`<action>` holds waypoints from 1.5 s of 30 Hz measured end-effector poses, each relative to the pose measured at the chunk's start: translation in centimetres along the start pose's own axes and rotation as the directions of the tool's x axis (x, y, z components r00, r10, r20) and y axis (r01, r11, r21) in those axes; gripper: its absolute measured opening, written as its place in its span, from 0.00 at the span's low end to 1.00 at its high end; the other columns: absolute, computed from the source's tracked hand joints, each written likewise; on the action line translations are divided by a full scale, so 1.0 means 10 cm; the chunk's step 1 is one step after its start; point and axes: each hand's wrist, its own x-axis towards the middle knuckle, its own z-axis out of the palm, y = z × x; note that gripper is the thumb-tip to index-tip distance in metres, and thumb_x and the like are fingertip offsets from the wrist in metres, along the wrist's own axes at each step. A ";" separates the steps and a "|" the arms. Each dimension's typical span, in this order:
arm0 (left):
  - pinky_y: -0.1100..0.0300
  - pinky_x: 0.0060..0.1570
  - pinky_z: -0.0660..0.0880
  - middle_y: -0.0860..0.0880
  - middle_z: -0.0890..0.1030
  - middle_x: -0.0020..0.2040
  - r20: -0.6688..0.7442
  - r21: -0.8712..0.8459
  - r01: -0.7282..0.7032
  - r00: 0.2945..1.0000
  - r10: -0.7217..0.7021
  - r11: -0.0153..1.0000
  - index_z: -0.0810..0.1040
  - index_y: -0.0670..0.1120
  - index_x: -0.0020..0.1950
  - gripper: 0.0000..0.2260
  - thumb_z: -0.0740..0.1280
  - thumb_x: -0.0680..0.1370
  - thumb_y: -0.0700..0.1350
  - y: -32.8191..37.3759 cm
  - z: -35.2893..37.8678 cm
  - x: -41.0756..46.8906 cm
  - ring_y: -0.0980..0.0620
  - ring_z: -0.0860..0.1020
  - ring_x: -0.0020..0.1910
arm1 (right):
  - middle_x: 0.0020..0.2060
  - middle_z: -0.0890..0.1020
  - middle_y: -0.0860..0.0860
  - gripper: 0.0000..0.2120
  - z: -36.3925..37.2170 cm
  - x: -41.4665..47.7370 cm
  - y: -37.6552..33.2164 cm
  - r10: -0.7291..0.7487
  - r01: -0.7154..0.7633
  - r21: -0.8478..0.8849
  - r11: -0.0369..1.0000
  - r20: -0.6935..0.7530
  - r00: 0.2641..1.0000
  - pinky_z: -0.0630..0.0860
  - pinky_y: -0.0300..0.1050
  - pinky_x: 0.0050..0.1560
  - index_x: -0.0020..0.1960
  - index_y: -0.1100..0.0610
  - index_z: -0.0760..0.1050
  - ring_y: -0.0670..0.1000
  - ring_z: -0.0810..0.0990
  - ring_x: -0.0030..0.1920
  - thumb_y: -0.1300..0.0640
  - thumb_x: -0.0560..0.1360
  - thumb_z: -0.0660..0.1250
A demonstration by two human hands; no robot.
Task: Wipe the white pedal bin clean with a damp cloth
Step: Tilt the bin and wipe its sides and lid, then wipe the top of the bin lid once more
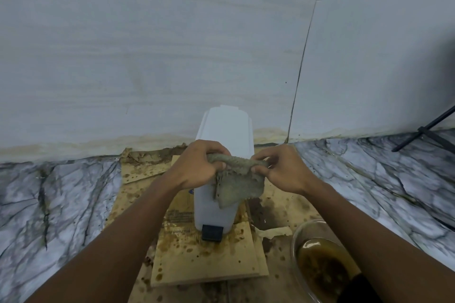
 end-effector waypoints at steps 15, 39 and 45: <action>0.58 0.52 0.76 0.51 0.82 0.47 0.165 0.107 -0.192 0.971 0.173 0.976 0.82 0.50 0.47 0.07 0.76 0.73 0.41 0.48 0.98 0.33 0.54 0.79 0.48 | 0.37 0.87 0.50 0.07 -0.78 -0.60 0.48 0.207 -0.207 -0.011 0.978 0.059 0.977 0.79 0.33 0.39 0.45 0.58 0.86 0.44 0.85 0.37 0.65 0.69 0.79; 0.54 0.43 0.79 0.56 0.80 0.41 0.790 0.167 -0.288 0.611 0.047 0.943 0.83 0.55 0.42 0.11 0.68 0.72 0.38 -0.13 3.30 -0.07 0.55 0.78 0.42 | 0.42 0.84 0.43 0.09 0.52 -2.80 2.11 0.703 -0.700 0.070 0.711 -0.035 0.710 0.77 0.39 0.48 0.46 0.47 0.84 0.40 0.80 0.44 0.61 0.73 0.76; 0.50 0.57 0.78 0.49 0.80 0.56 0.763 0.282 -0.293 0.645 -0.028 0.914 0.80 0.51 0.62 0.14 0.68 0.78 0.42 -0.18 3.49 -0.15 0.49 0.78 0.55 | 0.51 0.86 0.49 0.13 0.60 -2.82 2.19 0.727 -0.732 -0.028 0.680 -0.100 0.679 0.77 0.42 0.56 0.59 0.53 0.84 0.46 0.81 0.49 0.60 0.75 0.74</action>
